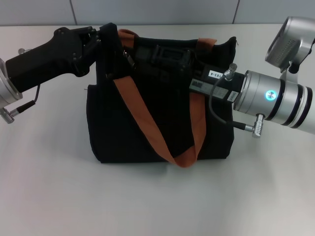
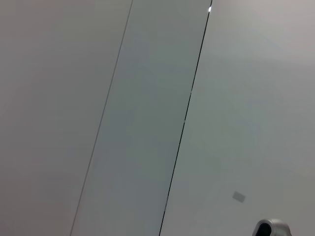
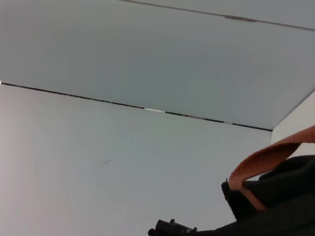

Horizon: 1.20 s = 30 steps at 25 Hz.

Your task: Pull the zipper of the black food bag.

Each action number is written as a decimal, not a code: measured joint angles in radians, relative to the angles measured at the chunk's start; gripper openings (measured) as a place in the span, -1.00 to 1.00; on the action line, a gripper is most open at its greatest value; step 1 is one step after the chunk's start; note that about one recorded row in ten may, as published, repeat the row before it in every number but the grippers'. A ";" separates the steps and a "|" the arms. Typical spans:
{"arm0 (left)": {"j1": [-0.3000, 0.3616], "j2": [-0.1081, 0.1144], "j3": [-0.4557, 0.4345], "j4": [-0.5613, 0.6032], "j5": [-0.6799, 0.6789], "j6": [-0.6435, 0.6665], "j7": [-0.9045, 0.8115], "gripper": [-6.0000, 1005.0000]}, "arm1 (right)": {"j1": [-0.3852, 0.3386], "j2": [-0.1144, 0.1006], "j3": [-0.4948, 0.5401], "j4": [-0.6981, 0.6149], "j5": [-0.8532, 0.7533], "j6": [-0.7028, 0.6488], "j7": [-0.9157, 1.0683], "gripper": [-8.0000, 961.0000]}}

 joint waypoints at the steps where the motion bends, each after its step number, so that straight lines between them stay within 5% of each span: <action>1: 0.000 0.000 0.000 0.000 0.000 -0.001 0.000 -0.95 | 0.000 0.000 0.000 0.000 0.000 -0.001 0.000 0.00; 30: -0.009 0.000 0.000 -0.014 0.001 0.025 0.000 -0.95 | 0.010 0.002 -0.008 0.009 -0.001 0.034 -0.026 -0.08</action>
